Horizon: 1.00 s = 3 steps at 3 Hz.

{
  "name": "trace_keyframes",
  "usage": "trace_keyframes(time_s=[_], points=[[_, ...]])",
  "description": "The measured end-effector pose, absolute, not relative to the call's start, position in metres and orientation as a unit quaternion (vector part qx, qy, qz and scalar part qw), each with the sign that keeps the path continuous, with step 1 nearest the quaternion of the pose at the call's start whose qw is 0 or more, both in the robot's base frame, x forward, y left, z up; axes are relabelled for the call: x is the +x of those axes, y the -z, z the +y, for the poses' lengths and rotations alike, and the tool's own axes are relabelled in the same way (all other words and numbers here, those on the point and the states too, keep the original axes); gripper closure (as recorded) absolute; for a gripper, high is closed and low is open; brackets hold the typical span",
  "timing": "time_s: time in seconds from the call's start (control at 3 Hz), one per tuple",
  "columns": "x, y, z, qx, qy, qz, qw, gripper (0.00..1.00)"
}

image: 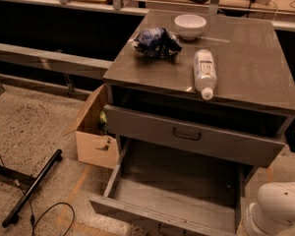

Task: Open middle drawer

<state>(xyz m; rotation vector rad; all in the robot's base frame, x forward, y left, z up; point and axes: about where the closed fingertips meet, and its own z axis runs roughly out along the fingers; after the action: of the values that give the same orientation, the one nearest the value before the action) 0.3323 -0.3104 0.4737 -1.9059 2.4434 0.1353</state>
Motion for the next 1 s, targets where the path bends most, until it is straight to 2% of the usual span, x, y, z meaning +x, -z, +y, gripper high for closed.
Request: trace_keyframes(time_s=[1.0], points=[[0.359,-0.467,-0.268,-0.607,-0.018,0.791,0.074,1.00]])
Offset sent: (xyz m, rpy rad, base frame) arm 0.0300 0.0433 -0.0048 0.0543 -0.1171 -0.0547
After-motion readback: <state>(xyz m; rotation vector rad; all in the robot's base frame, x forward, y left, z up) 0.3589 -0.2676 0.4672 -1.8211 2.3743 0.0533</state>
